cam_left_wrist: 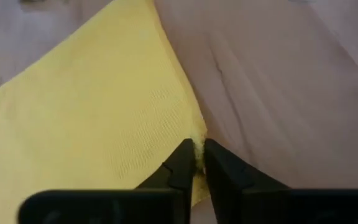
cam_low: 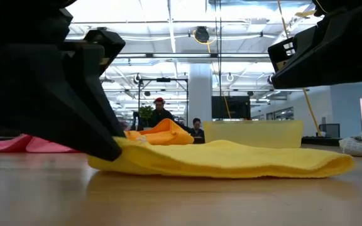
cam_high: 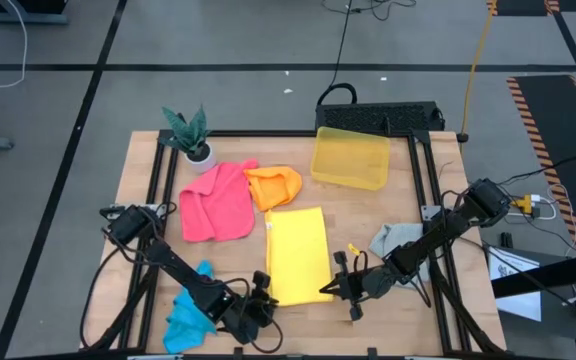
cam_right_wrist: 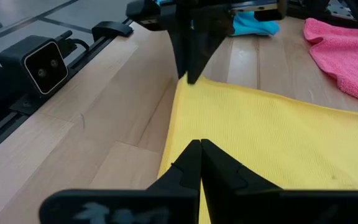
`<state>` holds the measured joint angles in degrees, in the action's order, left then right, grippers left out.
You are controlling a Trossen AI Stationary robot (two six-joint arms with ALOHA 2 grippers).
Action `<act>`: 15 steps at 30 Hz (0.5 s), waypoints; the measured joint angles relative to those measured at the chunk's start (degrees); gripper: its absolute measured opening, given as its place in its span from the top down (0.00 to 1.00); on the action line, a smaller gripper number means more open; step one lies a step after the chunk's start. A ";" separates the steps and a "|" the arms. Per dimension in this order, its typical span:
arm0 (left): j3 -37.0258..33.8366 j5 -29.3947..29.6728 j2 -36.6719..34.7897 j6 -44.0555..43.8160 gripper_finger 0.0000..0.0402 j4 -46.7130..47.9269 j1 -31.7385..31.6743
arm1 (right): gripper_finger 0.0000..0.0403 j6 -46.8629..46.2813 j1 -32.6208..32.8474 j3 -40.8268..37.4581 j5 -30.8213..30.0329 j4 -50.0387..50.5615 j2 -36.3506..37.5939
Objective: Fold microfiber towels
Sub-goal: Fold the yellow kitchen towel
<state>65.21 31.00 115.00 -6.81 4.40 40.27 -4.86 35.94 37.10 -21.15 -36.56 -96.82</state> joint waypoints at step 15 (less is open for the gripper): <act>0.00 2.03 0.00 -3.32 0.67 0.15 -1.38 | 1.00 0.00 0.00 0.00 0.00 0.00 0.00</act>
<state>65.21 33.03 115.00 -10.13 4.56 38.89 -4.86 35.94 37.10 -21.15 -36.56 -96.82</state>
